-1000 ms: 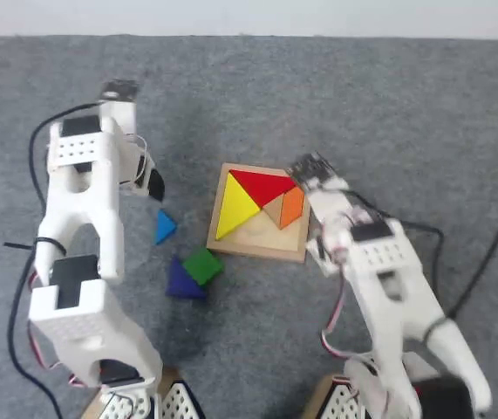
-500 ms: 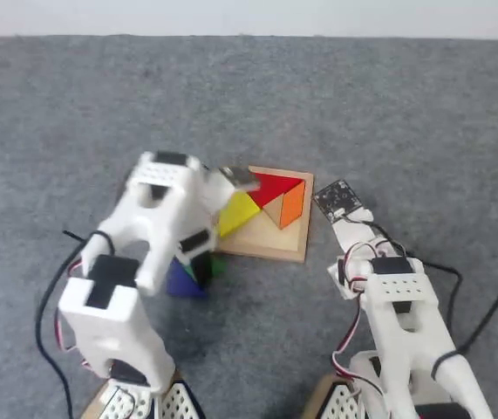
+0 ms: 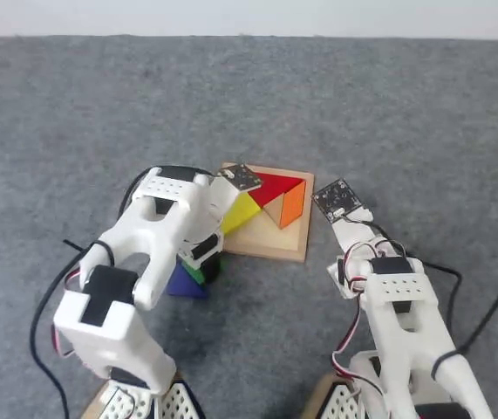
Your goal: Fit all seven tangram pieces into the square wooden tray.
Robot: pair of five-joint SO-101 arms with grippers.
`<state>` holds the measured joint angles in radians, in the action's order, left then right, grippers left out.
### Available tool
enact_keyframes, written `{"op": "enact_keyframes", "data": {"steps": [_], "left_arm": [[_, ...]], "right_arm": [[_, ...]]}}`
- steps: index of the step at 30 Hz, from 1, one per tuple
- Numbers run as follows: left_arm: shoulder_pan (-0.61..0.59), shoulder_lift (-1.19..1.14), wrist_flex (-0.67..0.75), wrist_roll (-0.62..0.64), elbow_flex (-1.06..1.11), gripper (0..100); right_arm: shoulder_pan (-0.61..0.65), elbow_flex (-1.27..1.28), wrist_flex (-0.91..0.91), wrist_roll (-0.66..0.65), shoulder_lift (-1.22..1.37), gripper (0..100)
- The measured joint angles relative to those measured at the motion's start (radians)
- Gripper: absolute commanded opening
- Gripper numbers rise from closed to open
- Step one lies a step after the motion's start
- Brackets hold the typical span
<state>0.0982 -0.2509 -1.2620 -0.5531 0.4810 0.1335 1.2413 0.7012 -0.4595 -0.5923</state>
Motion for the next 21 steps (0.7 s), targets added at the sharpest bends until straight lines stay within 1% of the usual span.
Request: {"op": "enact_keyframes", "data": {"steps": [4, 7, 13, 18, 20, 21], "left_arm": [[-0.014, 0.009, 0.000, 0.003, 0.000, 1], [-0.046, 0.011, 0.000, 0.003, -0.008, 1], [-0.164, 0.068, -0.068, -0.020, -0.078, 1], [-0.230, 0.146, -0.110, -0.037, -0.124, 1], [-0.245, 0.166, -0.112, -0.035, -0.132, 2], [-0.247, 0.170, -0.120, -0.035, -0.137, 5]], "right_arm": [[0.000, 0.000, 0.000, 0.000, 0.000, 2.3], [0.000, 0.000, 0.000, 0.000, 0.000, 2.3], [0.000, 0.000, 0.000, 0.000, 0.000, 2.3], [0.000, 0.000, 0.000, 0.000, 0.000, 2.3], [0.000, 0.000, 0.000, 0.000, 0.000, 2.3], [0.000, 0.002, 0.000, 0.000, 0.000, 2.3]]}}
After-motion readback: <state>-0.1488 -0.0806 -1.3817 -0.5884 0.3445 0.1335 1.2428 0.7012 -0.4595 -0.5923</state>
